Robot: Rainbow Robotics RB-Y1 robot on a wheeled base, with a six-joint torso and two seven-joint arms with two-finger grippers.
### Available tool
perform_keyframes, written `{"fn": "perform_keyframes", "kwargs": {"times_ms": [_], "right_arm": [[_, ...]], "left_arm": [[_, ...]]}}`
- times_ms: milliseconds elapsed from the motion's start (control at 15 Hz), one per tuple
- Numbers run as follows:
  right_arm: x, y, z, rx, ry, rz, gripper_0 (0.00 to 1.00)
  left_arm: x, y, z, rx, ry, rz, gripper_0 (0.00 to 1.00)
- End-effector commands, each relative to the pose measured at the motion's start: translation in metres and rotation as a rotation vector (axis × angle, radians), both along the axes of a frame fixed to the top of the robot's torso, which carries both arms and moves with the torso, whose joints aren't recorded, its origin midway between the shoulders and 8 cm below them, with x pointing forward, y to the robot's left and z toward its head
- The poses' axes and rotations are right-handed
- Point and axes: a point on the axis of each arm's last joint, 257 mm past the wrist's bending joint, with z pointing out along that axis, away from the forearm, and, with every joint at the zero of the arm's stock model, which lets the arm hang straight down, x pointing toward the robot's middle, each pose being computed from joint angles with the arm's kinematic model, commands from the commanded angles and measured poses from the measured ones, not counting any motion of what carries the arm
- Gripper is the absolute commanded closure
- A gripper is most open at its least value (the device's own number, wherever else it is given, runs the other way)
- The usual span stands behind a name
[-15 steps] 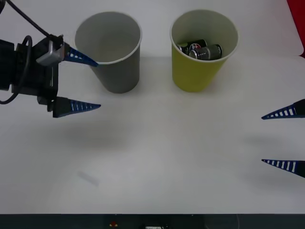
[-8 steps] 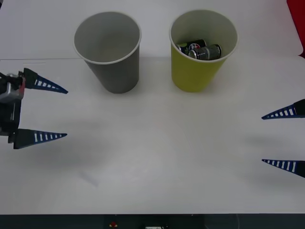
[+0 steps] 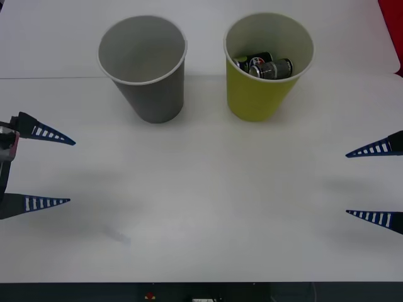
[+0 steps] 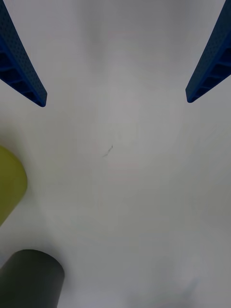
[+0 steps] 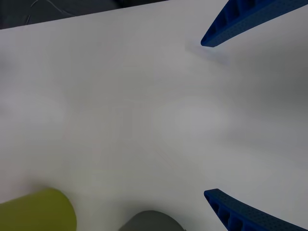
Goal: Put the can into the green bin and the plastic bottle into the gray bin
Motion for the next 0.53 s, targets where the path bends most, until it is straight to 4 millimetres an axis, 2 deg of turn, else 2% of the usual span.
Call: {"fn": "perform_keyframes", "kwargs": {"times_ms": [67, 533], "right_arm": [[0.0000, 0.0000, 0.0000, 0.000, 0.000, 0.000, 0.00], [0.0000, 0.0000, 0.0000, 0.000, 0.000, 0.000, 0.00]], "left_arm": [[-0.0006, 0.0037, -0.0018, -0.002, 0.009, 0.012, 0.00], [0.0004, 0.0053, -0.0006, -0.022, 0.018, 0.022, 0.00]]}}
